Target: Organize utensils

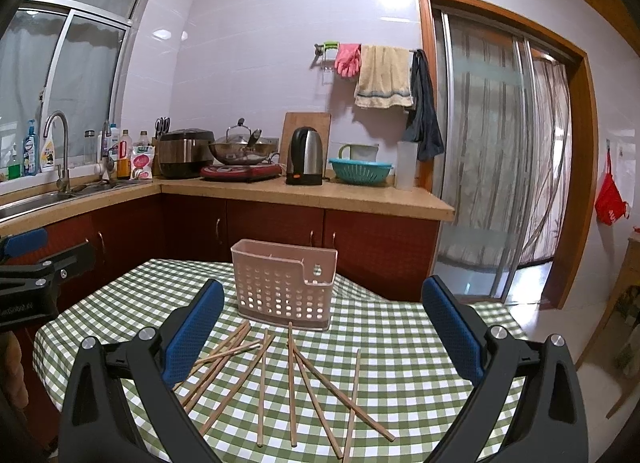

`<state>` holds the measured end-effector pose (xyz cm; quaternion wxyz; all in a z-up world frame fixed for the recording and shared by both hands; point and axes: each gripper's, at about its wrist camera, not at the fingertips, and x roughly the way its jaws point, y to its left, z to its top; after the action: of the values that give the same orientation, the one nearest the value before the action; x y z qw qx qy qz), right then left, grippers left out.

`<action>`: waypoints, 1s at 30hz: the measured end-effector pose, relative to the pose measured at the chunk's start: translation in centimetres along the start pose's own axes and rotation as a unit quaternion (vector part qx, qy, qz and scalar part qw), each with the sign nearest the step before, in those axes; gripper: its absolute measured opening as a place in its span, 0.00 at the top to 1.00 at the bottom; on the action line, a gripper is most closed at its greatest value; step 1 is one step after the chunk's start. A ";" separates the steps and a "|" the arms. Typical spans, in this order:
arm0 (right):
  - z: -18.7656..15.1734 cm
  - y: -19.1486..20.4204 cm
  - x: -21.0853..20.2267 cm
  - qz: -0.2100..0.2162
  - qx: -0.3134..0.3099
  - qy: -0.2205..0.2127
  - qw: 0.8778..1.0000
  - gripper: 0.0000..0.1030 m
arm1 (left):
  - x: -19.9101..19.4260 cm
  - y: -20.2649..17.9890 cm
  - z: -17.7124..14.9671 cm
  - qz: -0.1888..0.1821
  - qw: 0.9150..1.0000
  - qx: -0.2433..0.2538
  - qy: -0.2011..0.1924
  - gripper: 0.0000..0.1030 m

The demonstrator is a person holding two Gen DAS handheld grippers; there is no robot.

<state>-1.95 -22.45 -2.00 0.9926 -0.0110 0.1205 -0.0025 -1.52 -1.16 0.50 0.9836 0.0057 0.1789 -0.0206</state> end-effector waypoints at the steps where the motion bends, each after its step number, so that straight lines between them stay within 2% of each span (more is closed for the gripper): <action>1: -0.3 -0.2 0.3 0.006 0.004 0.003 1.000 0.06 | 0.8 0.1 -0.3 0.000 1.000 0.000 0.007 0.04; 6: -3.4 -0.7 2.9 0.017 0.001 0.037 0.999 0.06 | 4.2 1.2 -2.5 0.013 0.999 0.009 0.036 0.04; 10: -6.5 -0.9 5.0 0.023 -0.001 0.067 0.998 0.06 | 7.7 2.4 -5.7 0.026 0.996 0.013 0.079 0.04; 17: -11.3 -0.1 6.7 0.047 -0.025 0.092 0.994 0.08 | 11.3 4.2 -10.6 0.049 0.993 0.048 0.100 0.04; 19: -12.3 0.3 7.2 0.065 -0.027 0.105 0.992 0.15 | 12.0 4.6 -11.6 0.049 0.992 0.054 0.107 0.04; 21: -13.1 0.6 7.7 0.082 -0.028 0.118 0.989 0.45 | 12.4 4.9 -12.3 0.048 0.991 0.057 0.112 0.07; 25: -14.5 0.9 8.9 0.098 -0.024 0.146 0.984 0.48 | 13.2 5.4 -13.4 0.041 0.990 0.056 0.123 0.15; 30: -15.8 1.1 9.8 0.110 -0.018 0.175 0.978 0.62 | 14.0 5.5 -13.7 0.030 0.989 0.052 0.138 0.25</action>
<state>3.78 -21.78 -19.67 0.9501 -0.0155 0.2928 0.1065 7.01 4.06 -17.20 0.9482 0.0650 0.3110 0.0008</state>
